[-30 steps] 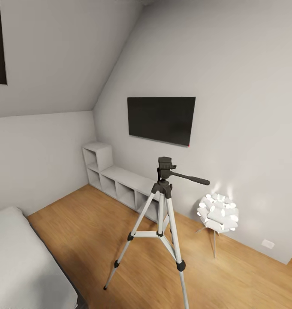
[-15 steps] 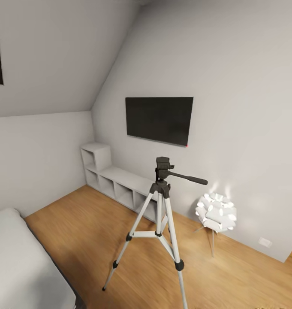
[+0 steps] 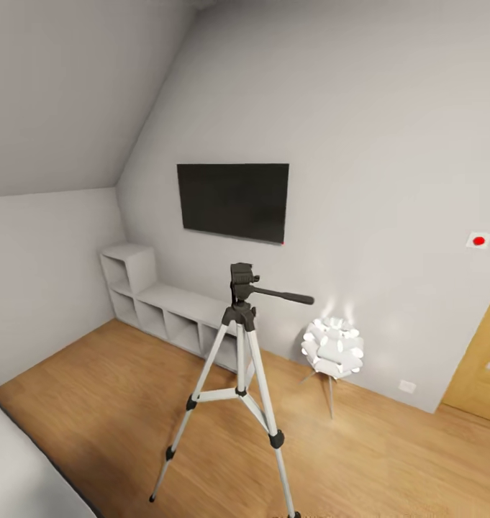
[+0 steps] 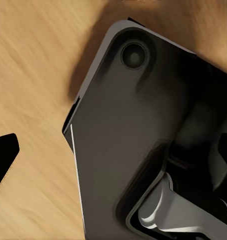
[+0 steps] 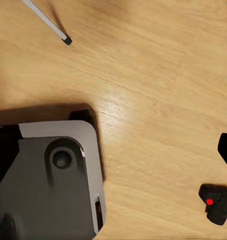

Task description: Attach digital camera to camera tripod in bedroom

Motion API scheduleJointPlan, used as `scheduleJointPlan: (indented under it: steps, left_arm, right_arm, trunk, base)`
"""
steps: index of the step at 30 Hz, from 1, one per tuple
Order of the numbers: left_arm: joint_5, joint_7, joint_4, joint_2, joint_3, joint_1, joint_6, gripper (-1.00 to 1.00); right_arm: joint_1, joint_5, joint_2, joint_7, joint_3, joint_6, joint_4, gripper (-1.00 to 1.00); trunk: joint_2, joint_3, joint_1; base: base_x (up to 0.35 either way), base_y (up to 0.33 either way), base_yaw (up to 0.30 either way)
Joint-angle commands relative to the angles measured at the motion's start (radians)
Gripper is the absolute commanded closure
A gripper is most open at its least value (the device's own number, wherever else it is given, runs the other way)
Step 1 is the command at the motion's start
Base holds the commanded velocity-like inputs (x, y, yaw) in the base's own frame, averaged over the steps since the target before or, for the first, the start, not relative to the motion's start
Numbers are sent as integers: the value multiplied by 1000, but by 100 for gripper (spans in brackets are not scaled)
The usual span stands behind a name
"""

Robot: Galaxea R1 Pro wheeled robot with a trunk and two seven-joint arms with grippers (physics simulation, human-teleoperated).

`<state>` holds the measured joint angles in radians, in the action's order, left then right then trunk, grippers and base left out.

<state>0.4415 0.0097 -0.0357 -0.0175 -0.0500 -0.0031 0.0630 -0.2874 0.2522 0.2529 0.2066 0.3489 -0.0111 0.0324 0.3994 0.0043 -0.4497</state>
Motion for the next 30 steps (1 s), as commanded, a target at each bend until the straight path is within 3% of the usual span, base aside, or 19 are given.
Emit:
scheduleJointPlan:
  steps: [1, 16, 30]
  left_arm:
    - [-2, 1, 0, 0, -5, 0, 2, -100]
    - [-9, 1, -1, 5, 1, 0, 1, -100]
    - [-9, 1, -1, 5, -1, 0, 1, -100]
  right_arm:
    - [-1, 9, 0, 2, 8, -2, 2, -100]
    - [22, 9, -1, 2, 7, -2, 3, -100]
    - [27, 10, -13, 1, 7, -1, 3, -100]
  trunk:
    - [1, 0, 0]
    - [1, 0, 0]
    - [1, 0, 0]
  base:
    - [0, 0, -287]
    - [-13, 0, -290]
    - [-292, 0, -293]
